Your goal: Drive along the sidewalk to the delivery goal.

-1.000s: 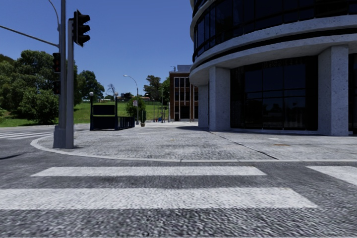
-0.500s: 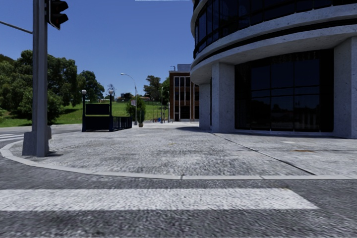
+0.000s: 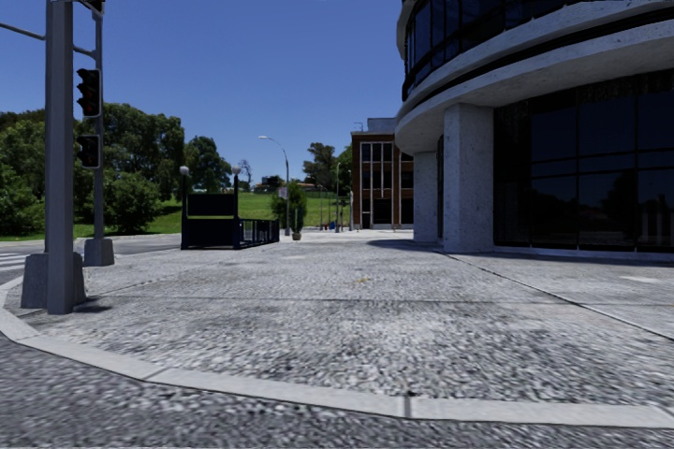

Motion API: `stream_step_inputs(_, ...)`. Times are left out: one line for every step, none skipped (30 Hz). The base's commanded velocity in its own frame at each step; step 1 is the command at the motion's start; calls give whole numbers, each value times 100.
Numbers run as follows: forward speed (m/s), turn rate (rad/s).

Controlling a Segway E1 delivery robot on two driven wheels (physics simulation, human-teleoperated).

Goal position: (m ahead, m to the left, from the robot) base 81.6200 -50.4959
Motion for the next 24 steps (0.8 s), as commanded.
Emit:
stream_step_inputs(200,0)
stream_step_inputs(200,0)
stream_step_inputs(200,0)
stream_step_inputs(200,0)
stream_step_inputs(200,0)
stream_step_inputs(200,0)
stream_step_inputs(200,0)
stream_step_inputs(200,0)
stream_step_inputs(200,0)
stream_step_inputs(200,0)
stream_step_inputs(200,0)
stream_step_inputs(200,0)
stream_step_inputs(200,0)
stream_step_inputs(200,0)
stream_step_inputs(200,0)
stream_step_inputs(200,0)
stream_step_inputs(200,0)
stream_step_inputs(200,0)
stream_step_inputs(200,0)
stream_step_inputs(200,0)
stream_step_inputs(200,0)
stream_step_inputs(200,0)
stream_step_inputs(200,0)
stream_step_inputs(200,0)
